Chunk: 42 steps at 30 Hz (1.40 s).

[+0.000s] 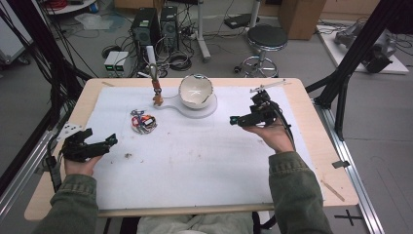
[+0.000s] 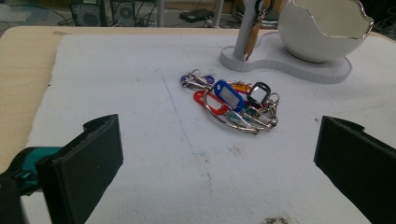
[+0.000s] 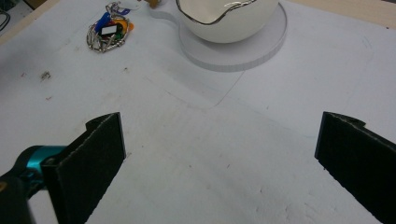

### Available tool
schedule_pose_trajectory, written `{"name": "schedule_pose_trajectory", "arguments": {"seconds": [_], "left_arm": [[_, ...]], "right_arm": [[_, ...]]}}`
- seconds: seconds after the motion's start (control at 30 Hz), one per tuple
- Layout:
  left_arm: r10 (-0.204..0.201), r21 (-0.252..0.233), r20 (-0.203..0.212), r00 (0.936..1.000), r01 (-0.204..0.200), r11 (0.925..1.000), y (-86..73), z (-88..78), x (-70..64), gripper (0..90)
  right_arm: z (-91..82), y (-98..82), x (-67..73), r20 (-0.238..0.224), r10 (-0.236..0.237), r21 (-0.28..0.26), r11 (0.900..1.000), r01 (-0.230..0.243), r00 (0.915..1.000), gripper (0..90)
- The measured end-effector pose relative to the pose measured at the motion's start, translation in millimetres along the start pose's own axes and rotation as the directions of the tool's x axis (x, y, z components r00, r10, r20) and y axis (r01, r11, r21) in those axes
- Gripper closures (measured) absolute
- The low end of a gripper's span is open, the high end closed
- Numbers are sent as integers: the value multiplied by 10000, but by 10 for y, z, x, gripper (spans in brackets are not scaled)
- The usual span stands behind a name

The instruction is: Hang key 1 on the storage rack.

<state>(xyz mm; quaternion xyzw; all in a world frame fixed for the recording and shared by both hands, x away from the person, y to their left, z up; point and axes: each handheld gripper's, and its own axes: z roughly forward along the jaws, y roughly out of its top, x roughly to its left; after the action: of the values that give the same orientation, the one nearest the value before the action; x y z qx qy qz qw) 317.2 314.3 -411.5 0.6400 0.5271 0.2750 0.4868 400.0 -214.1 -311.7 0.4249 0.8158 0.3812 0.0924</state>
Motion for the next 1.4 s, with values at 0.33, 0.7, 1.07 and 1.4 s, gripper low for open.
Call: {"name": "schedule_pose_trajectory", "arguments": {"seconds": [0.33, 0.7, 1.07, 1.4], "left_arm": [[3, -8, 3, 10000, -3, 10000, 0, 0, -3, 17], [23, 24, -33, 10000, -23, 10000, -1, -3, -3, 17], [41, 54, -46, 10000, -41, 10000, 0, -6, -4, 18], [45, 57, -67, 10000, -45, 10000, -1, -6, -7, 17]], "right_arm": [[-92, -220, -95, 303, 167, -217, 9996, -160, 9994, 9], [-119, -439, -151, 514, 299, -339, 9990, -281, 9982, 9], [-181, -659, -195, 814, 418, -630, 9973, -368, 9958, 9], [-202, -842, -231, 1107, 514, -825, 9957, -424, 9925, 8]]}}
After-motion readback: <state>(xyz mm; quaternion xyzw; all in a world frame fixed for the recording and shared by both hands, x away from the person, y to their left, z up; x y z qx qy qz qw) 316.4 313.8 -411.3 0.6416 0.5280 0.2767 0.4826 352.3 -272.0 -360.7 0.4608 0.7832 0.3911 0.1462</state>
